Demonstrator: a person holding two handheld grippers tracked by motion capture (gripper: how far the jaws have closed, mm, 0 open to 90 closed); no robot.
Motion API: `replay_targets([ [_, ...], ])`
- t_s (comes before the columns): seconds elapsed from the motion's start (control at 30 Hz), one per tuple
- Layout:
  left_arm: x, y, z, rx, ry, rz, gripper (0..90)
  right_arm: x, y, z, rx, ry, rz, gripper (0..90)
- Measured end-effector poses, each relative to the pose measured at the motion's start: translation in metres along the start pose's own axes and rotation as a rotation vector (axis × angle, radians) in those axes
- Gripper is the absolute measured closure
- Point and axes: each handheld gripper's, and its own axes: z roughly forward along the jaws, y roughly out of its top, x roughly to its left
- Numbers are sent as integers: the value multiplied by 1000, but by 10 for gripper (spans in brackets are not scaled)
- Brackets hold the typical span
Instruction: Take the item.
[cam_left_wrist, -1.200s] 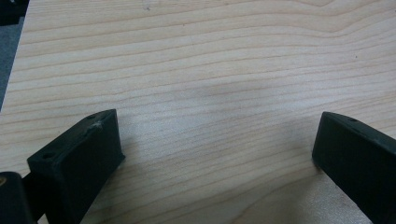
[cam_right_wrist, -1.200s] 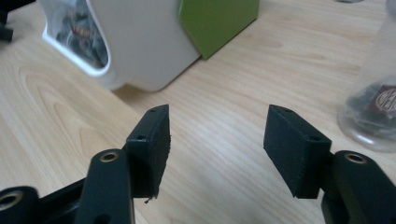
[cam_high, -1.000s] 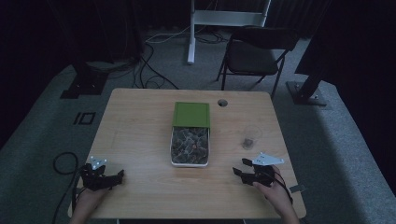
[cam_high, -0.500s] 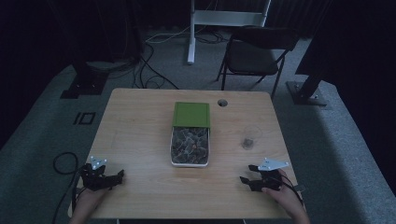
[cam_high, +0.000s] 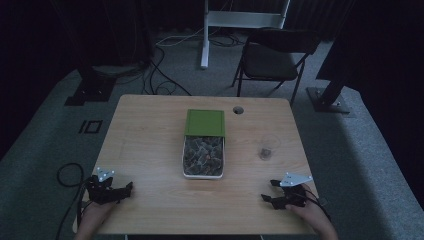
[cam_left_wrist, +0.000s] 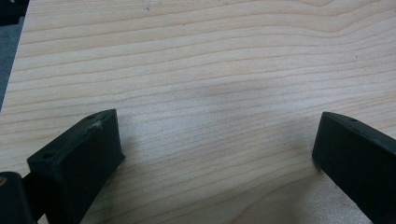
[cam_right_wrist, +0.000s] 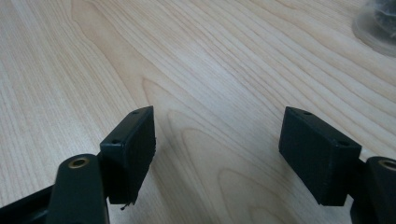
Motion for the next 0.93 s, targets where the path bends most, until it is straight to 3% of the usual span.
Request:
replay_targets([
  [0.27,0,0,0,0,0,0,19,6,1,5,24,-7,-73,156],
  [0.67,-2,0,0,0,21,-23,19,7,2,6,32,-21,-54,125],
  [0.93,-6,0,0,0,87,-98,20,7,2,6,32,-21,-54,126],
])
